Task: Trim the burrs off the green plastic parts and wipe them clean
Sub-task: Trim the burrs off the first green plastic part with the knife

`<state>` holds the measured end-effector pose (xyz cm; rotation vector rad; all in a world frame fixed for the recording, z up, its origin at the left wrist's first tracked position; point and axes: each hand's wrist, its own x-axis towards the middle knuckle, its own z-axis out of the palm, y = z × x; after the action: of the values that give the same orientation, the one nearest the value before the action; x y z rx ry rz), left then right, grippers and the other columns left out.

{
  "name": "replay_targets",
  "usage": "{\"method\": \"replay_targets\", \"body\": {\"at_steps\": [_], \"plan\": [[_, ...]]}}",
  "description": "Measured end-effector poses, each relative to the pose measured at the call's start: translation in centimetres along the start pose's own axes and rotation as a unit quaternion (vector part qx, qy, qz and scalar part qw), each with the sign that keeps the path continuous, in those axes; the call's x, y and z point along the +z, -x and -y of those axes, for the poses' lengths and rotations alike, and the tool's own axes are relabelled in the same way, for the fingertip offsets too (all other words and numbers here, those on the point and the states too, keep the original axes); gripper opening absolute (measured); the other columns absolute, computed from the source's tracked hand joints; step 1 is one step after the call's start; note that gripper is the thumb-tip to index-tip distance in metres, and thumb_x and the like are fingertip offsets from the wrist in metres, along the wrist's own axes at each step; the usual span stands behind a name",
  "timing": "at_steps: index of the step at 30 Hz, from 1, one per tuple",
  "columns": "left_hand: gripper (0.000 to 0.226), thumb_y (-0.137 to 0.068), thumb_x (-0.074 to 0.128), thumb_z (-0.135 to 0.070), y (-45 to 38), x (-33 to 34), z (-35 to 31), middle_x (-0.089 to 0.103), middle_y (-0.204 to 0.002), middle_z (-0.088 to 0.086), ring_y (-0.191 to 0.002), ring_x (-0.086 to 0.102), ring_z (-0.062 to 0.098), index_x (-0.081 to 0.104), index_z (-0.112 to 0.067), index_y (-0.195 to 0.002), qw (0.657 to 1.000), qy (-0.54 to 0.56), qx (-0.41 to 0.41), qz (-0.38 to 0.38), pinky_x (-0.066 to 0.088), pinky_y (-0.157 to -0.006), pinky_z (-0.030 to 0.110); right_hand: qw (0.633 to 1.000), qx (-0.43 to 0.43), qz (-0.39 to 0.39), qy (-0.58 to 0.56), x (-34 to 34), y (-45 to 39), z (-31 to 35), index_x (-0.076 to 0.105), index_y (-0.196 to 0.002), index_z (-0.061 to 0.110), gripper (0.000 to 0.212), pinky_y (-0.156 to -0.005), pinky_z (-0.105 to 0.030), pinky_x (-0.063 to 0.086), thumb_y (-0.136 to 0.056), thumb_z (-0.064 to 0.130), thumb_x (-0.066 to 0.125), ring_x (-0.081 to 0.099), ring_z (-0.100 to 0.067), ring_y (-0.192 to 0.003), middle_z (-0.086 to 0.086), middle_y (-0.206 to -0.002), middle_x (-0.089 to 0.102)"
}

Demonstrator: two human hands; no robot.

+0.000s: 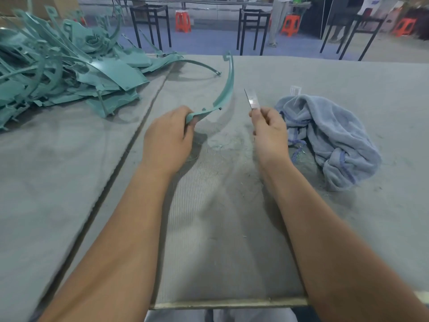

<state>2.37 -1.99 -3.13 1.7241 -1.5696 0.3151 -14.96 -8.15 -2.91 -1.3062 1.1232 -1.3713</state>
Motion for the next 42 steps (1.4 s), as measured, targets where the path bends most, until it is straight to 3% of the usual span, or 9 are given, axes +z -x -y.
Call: {"method": "replay_targets", "body": {"at_steps": [5,12,16,20,23,27,32,38,42], "plan": [[0.02,-0.096,0.046,-0.038,0.4,0.4,-0.4,0.06,-0.095,-0.007,-0.087,0.053,0.016,0.057,-0.029,-0.109,0.998,0.045,0.021,0.027,0.041,-0.068,0.032,0.993,-0.042,0.108,0.006,0.6,0.7,-0.2,0.054,-0.084,0.023,0.017,-0.042,-0.023,0.039,-0.1,0.02,0.05,0.045,-0.011,-0.041,-0.003,-0.055,0.054],[0.034,-0.096,0.048,-0.044,0.1,1.0,-0.2,0.059,-0.097,-0.003,-0.094,0.055,0.019,0.066,-0.027,-0.119,0.995,0.089,0.022,0.042,0.047,-0.076,0.038,0.97,-0.123,0.115,0.175,1.0,1.3,-0.2,0.057,-0.097,0.02,0.02,-0.067,-0.042,0.05,-0.103,0.025,0.039,0.057,-0.017,-0.062,0.006,-0.072,0.058],[0.028,-0.098,0.052,-0.038,0.2,0.9,-0.4,0.068,-0.094,-0.007,-0.092,0.059,0.022,0.07,-0.025,-0.115,0.991,0.134,-0.013,0.008,0.047,-0.076,0.038,0.883,-0.266,0.122,0.367,1.2,2.1,-0.7,0.055,-0.101,0.012,0.022,-0.058,-0.043,0.042,-0.102,0.026,0.04,0.056,-0.033,-0.063,-0.004,-0.069,0.062],[0.031,-0.097,0.049,-0.043,0.1,0.6,-0.2,0.063,-0.078,-0.005,-0.081,0.057,0.023,0.071,-0.027,-0.112,0.992,0.126,-0.025,-0.006,0.041,-0.066,0.034,0.822,-0.362,0.055,0.436,1.4,2.4,-0.3,0.06,-0.092,0.008,0.013,-0.049,-0.034,0.028,-0.096,0.015,0.05,0.046,-0.034,-0.052,0.002,-0.058,0.044],[0.029,-0.098,0.051,-0.041,0.2,0.5,-0.2,0.064,-0.077,0.0,-0.079,0.056,0.022,0.072,-0.027,-0.112,0.99,0.137,-0.034,-0.005,0.039,-0.066,0.032,0.786,-0.406,0.014,0.465,1.5,2.7,-0.1,0.063,-0.081,0.003,0.008,-0.04,-0.032,0.03,-0.078,-0.004,0.061,0.046,-0.034,-0.041,-0.007,-0.054,0.051],[0.029,-0.097,0.052,-0.041,-0.1,0.5,-0.1,0.067,-0.081,0.006,-0.08,0.058,0.023,0.073,-0.025,-0.109,0.986,0.161,-0.049,-0.008,0.045,-0.07,0.038,0.738,-0.419,-0.025,0.528,2.1,2.9,0.4,0.067,-0.078,0.004,0.02,-0.041,-0.022,0.019,-0.06,-0.007,0.069,0.041,-0.027,-0.033,-0.006,-0.048,0.049],[0.03,-0.097,0.052,-0.042,0.0,0.3,0.0,0.065,-0.08,0.006,-0.077,0.057,0.023,0.073,-0.026,-0.11,0.983,0.178,-0.048,-0.003,0.045,-0.068,0.037,0.683,-0.417,-0.055,0.597,2.6,3.4,0.6,0.071,-0.08,0.009,0.025,-0.042,-0.02,0.014,-0.061,-0.001,0.06,0.037,-0.02,-0.03,0.0,-0.047,0.046],[0.028,-0.098,0.053,-0.04,0.1,0.1,0.1,0.057,-0.07,0.004,-0.068,0.048,0.017,0.074,-0.024,-0.106,0.985,0.171,-0.04,0.002,0.032,-0.063,0.029,0.705,-0.408,-0.045,0.578,2.8,3.7,0.6,0.07,-0.081,0.005,0.023,-0.042,-0.019,0.015,-0.061,-0.001,0.061,0.038,-0.023,-0.029,-0.002,-0.047,0.047],[0.031,-0.098,0.051,-0.041,0.2,-0.1,-0.2,0.057,-0.071,0.005,-0.069,0.048,0.016,0.074,-0.021,-0.106,0.989,0.144,-0.025,-0.002,0.031,-0.062,0.028,0.686,-0.394,-0.051,0.61,3.0,3.8,0.5,0.071,-0.085,0.008,0.027,-0.042,-0.021,0.014,-0.068,0.0,0.053,0.037,-0.019,-0.03,0.002,-0.048,0.046]]}}
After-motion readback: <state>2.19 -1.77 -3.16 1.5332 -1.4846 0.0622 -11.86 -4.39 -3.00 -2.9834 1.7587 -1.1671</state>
